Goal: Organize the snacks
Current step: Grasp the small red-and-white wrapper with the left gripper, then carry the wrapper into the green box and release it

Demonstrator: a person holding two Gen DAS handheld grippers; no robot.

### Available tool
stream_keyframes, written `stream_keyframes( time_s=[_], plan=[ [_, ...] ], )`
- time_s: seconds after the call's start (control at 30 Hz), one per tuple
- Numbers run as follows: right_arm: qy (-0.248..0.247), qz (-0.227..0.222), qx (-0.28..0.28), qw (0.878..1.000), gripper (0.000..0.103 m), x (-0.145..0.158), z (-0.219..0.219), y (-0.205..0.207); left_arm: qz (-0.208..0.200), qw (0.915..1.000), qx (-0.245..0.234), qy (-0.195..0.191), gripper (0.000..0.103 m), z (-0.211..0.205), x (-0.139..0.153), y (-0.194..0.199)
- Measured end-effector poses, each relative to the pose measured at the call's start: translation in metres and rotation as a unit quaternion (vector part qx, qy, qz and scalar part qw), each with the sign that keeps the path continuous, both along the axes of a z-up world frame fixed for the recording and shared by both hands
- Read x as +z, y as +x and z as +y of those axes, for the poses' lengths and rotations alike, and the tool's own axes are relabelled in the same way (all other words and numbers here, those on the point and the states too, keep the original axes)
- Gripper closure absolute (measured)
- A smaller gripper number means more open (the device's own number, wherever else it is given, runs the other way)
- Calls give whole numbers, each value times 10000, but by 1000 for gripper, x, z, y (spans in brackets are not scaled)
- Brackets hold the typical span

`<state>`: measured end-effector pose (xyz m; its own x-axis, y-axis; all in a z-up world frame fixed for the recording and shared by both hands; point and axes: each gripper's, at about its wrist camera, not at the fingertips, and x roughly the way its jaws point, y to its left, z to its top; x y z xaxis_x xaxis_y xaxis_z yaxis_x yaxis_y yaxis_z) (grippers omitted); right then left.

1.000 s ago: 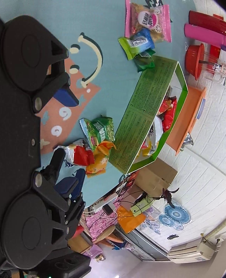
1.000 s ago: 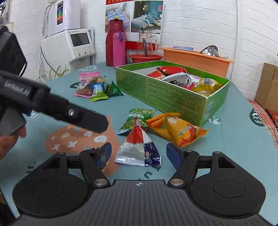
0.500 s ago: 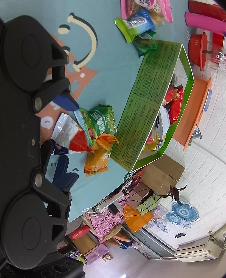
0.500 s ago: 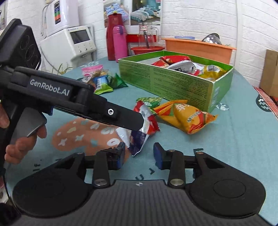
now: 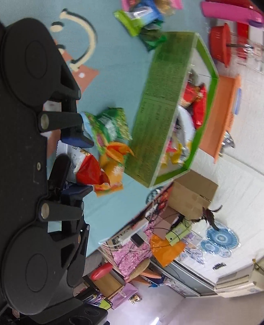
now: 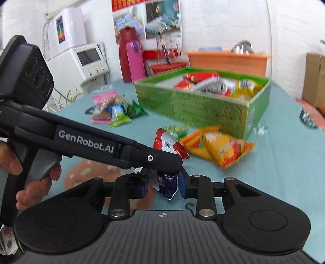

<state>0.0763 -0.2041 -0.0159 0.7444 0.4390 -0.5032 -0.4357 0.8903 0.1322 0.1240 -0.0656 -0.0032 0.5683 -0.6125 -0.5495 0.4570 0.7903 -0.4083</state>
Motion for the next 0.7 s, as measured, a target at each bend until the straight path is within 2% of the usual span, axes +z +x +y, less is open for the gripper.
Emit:
stream_keyframes(
  time_s=[0.2,0.33,0.47,0.7],
  plan=[
    [5,-656,-80,9978,51,33,-8,11,-604,9981,-61,-33,26,-9,43,16],
    [32,-1054,-252,9941,51,50,-14,30,-891,9960,-100,-61,25,-18,61,39],
    [31,-1253,-423,9912,52,59,-22,55,-973,9950,-151,-153,25,-26,68,69],
    [-28,-1244,-601,9904,52,56,-32,95,-944,9952,-217,-114,25,-40,59,113]
  ],
)
